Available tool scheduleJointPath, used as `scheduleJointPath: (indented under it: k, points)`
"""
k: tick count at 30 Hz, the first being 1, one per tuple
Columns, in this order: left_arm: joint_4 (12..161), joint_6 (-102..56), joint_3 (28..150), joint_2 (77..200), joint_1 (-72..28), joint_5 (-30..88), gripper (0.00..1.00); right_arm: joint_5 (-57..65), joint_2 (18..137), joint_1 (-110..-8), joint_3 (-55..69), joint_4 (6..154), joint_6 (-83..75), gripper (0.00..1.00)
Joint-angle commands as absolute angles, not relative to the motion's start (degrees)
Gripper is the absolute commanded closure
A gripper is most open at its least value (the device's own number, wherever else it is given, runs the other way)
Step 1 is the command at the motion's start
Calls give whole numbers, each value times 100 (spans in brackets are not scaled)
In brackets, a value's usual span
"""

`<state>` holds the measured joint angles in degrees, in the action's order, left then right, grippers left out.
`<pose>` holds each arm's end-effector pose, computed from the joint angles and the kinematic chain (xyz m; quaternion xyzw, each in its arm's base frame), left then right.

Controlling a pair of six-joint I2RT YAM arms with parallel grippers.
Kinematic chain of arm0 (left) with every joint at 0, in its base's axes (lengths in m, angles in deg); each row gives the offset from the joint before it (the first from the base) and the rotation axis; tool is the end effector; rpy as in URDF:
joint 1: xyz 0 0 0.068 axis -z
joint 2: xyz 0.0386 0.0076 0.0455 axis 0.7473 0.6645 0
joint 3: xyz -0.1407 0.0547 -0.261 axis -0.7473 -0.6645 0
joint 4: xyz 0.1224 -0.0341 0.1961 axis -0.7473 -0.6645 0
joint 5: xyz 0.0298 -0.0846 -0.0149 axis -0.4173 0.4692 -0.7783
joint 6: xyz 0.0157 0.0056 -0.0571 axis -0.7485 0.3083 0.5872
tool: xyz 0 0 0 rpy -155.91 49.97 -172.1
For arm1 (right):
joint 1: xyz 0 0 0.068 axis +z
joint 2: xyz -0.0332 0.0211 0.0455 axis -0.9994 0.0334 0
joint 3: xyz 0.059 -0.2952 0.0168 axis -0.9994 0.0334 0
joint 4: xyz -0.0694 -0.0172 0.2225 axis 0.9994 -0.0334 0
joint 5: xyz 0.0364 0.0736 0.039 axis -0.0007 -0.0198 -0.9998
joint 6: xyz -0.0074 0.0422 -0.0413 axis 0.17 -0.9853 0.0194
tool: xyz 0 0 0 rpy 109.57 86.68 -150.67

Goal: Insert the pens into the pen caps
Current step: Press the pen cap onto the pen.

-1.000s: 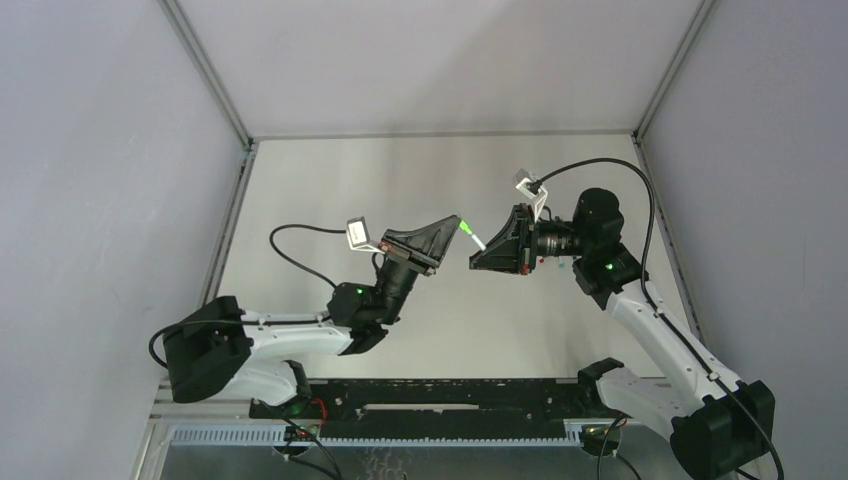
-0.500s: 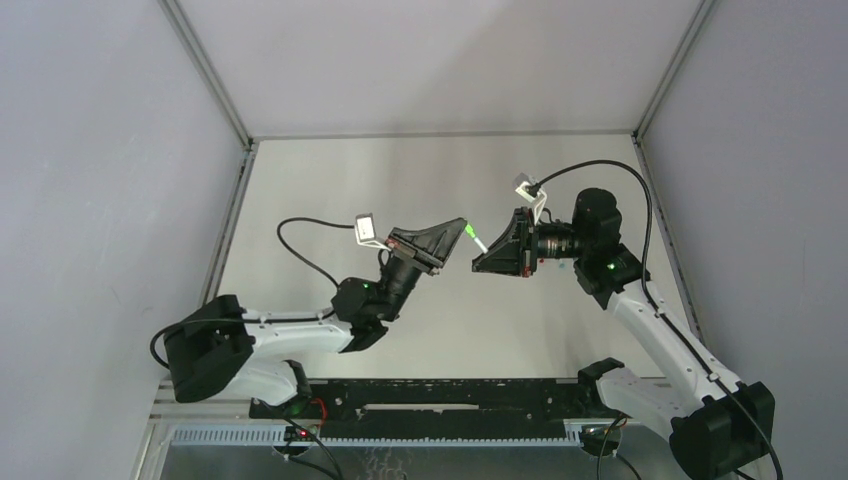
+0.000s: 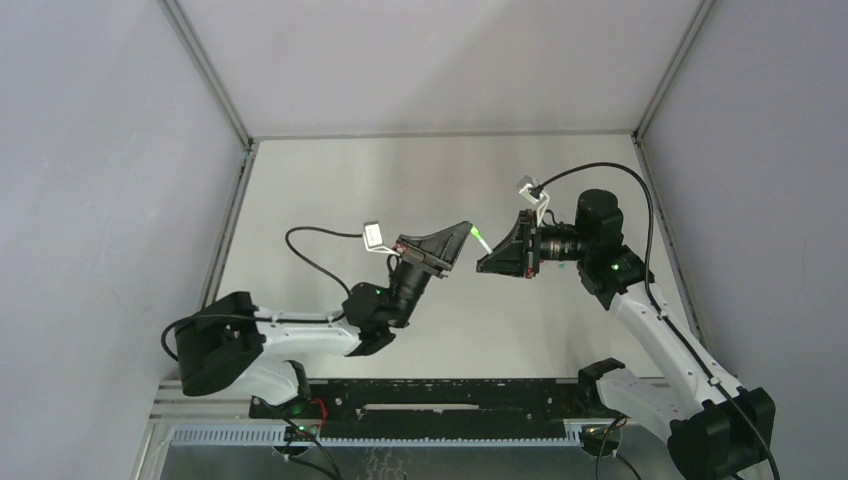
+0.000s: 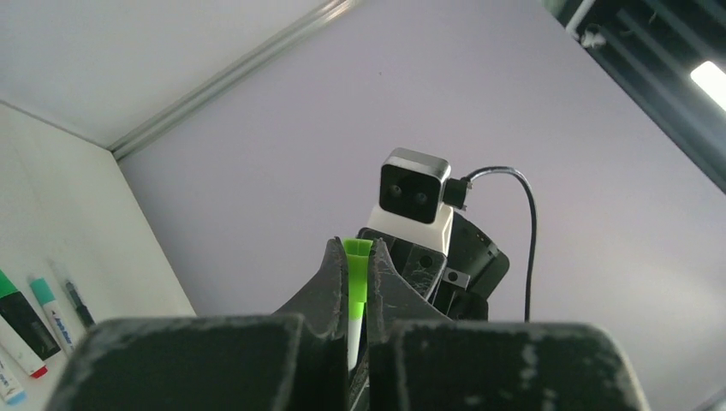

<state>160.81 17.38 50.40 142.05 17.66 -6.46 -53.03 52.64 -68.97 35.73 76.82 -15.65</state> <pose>0.1221 -0.2255 0.3463 -0.1447 0.5050 -0.6634 0.5329 0.1456 0.0921 0.3621 -0.3377 0.6579 0.5660 0.3644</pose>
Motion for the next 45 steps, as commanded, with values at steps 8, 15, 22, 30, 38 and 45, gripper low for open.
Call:
scheduleJointPath:
  k: [8,15,22,30,38,45]
  points:
    - [15913,1815,5113,15355,2995,-105,100,-4042,5349,-6749,3340,8511,-1231,100]
    - [15416,1826,5094,15251,3070,234,100,-4176,5407,-6696,3209,8331,-844,100]
    - [15703,1575,4675,14741,3005,-270,71,-4245,5425,-6614,3207,7545,-21,100]
    - [15406,1059,4128,13559,2818,-779,45,-4340,5542,-6663,3243,6979,655,100]
    - [14633,17,3446,12519,2780,-618,26,-4418,5706,-7318,3242,6478,1452,100]
    - [13676,-178,3169,12079,2532,-733,21,-2801,6633,-7394,3234,6284,1679,100]
